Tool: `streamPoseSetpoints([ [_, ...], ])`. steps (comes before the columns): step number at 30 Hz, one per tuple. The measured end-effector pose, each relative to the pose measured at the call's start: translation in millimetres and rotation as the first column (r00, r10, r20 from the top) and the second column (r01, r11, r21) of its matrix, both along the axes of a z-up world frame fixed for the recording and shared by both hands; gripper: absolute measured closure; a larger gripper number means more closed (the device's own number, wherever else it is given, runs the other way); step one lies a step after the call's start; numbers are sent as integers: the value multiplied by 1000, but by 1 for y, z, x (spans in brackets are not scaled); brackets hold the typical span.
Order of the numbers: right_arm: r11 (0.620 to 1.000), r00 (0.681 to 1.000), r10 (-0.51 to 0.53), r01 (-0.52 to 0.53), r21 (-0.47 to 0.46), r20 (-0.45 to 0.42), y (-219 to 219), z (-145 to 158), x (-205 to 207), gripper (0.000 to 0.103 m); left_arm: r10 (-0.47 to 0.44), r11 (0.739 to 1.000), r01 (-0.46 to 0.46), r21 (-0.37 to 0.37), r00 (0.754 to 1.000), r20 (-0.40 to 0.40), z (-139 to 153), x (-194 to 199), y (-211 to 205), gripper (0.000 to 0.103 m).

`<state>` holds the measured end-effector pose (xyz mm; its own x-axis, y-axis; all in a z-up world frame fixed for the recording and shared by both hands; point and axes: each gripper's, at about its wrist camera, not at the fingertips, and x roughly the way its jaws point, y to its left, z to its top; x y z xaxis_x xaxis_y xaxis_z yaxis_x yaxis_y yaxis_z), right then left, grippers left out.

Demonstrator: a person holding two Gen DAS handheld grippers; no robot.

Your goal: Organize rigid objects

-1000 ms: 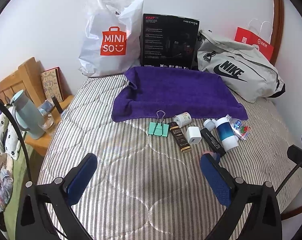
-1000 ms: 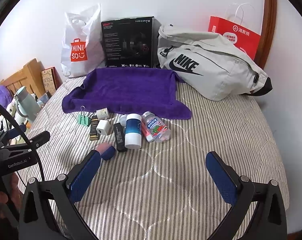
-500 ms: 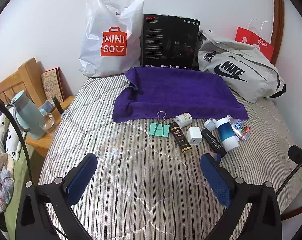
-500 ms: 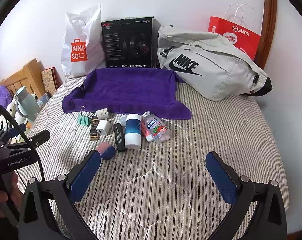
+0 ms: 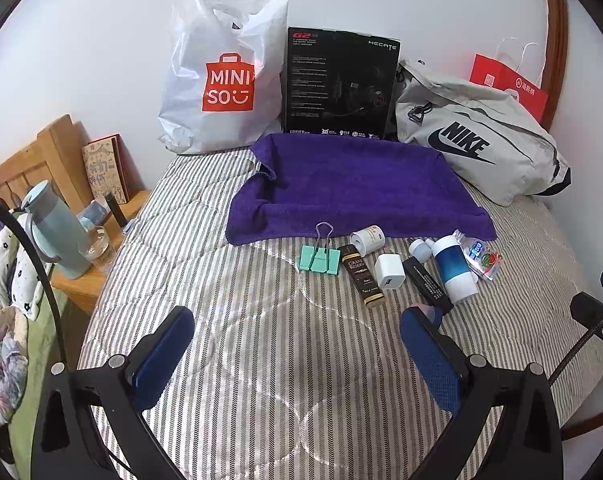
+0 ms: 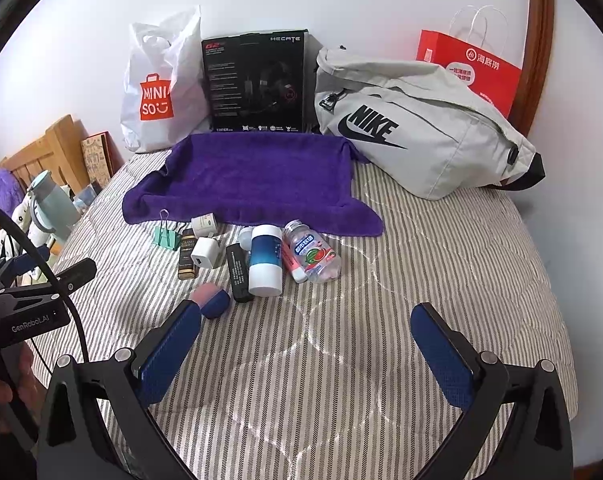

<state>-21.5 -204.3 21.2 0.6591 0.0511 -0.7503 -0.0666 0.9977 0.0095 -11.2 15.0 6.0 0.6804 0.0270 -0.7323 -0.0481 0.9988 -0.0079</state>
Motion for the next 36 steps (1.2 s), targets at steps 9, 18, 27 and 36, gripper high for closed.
streamPoseSetpoints([
  [9,1000,1000,4,-4,-6,-3,2,-2,0,0,-1,1000,1,-3,1000,2,0,0,0,0],
  [18,1000,1000,2,-2,-7,0,0,-1,0,0,-4,1000,4,3,1000,-2,2,1,-2,0],
  [27,1000,1000,-3,3,-3,-4,-3,-2,5,0,-7,1000,7,6,1000,-16,-6,14,-3,0],
  [36,1000,1000,4,-3,15,-29,-15,-16,19,0,-16,1000,16,1,998,-67,-42,55,3,0],
])
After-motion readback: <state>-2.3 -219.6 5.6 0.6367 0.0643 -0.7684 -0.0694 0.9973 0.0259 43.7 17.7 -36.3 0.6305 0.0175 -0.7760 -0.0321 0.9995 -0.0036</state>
